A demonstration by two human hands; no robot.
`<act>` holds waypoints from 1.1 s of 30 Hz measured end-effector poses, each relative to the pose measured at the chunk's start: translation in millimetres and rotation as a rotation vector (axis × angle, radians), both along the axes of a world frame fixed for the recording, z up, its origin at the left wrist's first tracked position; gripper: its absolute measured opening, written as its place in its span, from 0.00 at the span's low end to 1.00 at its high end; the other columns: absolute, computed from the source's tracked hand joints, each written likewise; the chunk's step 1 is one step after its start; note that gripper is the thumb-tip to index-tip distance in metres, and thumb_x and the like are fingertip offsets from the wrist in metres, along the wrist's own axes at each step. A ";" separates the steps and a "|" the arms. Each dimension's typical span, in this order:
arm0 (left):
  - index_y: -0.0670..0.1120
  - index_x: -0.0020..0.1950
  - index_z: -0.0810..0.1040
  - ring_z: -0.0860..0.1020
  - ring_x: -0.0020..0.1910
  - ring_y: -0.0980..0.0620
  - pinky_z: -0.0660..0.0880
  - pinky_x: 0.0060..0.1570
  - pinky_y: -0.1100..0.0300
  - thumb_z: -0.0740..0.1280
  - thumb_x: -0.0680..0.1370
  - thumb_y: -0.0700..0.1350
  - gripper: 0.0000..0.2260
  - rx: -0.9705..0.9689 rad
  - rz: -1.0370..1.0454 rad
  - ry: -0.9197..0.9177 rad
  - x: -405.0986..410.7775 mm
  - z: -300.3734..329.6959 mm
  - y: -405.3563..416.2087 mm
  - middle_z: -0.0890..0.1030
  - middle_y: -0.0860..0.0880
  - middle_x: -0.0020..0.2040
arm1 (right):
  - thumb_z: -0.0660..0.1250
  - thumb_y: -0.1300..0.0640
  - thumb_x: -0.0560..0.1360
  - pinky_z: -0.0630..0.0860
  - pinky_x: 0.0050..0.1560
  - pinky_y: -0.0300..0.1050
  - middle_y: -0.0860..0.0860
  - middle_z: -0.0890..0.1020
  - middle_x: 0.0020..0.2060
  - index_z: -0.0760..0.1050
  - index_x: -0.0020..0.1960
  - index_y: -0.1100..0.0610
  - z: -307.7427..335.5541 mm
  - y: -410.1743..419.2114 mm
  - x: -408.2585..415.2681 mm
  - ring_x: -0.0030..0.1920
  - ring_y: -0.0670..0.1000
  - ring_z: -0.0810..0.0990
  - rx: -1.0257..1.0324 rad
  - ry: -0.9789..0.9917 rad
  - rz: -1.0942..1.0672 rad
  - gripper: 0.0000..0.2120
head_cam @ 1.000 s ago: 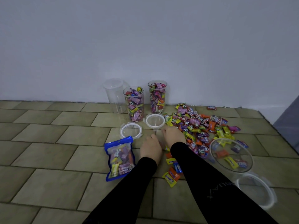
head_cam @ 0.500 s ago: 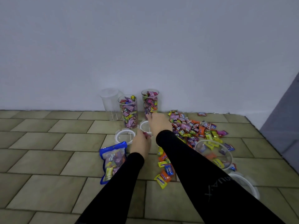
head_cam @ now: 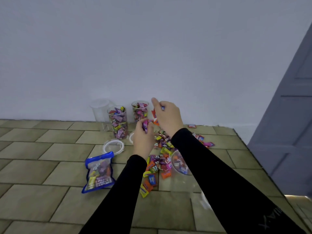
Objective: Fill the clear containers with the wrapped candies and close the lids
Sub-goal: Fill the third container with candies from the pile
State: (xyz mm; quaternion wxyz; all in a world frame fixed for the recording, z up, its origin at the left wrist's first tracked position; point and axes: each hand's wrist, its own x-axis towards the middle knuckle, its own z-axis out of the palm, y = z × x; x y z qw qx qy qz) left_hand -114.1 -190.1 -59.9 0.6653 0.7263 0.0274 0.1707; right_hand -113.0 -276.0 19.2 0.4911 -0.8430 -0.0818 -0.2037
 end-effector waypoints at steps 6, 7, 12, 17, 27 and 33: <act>0.50 0.60 0.71 0.76 0.44 0.54 0.73 0.44 0.63 0.60 0.82 0.50 0.09 -0.046 0.000 -0.145 -24.5 9.5 -36.5 0.79 0.47 0.53 | 0.57 0.43 0.80 0.62 0.34 0.42 0.52 0.68 0.27 0.65 0.30 0.57 -16.1 -48.6 -26.2 0.29 0.48 0.66 0.386 0.044 -0.032 0.25; 0.51 0.60 0.71 0.76 0.45 0.52 0.74 0.45 0.57 0.60 0.82 0.51 0.08 -0.053 -0.013 -0.160 -27.8 9.7 -41.4 0.78 0.45 0.53 | 0.57 0.42 0.80 0.62 0.35 0.43 0.55 0.68 0.30 0.67 0.33 0.57 -21.6 -54.7 -29.4 0.30 0.50 0.65 0.434 0.061 -0.044 0.23; 0.58 0.55 0.69 0.73 0.39 0.52 0.72 0.40 0.57 0.60 0.82 0.49 0.04 -0.043 -0.065 -0.291 -48.8 10.4 -58.8 0.75 0.49 0.45 | 0.57 0.38 0.77 0.60 0.32 0.47 0.58 0.64 0.31 0.63 0.32 0.59 -44.6 -76.7 -43.2 0.30 0.55 0.63 0.638 0.061 -0.065 0.27; 0.53 0.58 0.70 0.73 0.36 0.51 0.73 0.37 0.60 0.59 0.83 0.46 0.05 -0.050 -0.060 -0.360 -66.2 3.0 -69.8 0.75 0.48 0.43 | 0.57 0.44 0.80 0.59 0.32 0.44 0.58 0.62 0.30 0.63 0.31 0.61 -60.1 -86.2 -52.4 0.31 0.55 0.61 0.718 0.050 -0.114 0.26; 0.52 0.55 0.69 0.73 0.37 0.53 0.73 0.39 0.61 0.57 0.83 0.42 0.06 -0.078 -0.078 -0.313 -70.5 -4.8 -74.0 0.74 0.60 0.38 | 0.56 0.42 0.80 0.58 0.35 0.48 0.53 0.60 0.28 0.61 0.32 0.55 -64.9 -82.3 -58.1 0.30 0.53 0.60 0.654 0.081 -0.117 0.24; 0.41 0.49 0.69 0.71 0.35 0.56 0.70 0.36 0.65 0.60 0.77 0.39 0.02 -0.197 -0.175 -0.356 -77.1 -3.8 -73.3 0.72 0.54 0.36 | 0.57 0.42 0.80 0.59 0.35 0.47 0.52 0.61 0.27 0.59 0.29 0.52 -64.3 -81.4 -59.2 0.31 0.53 0.61 0.632 0.099 -0.084 0.24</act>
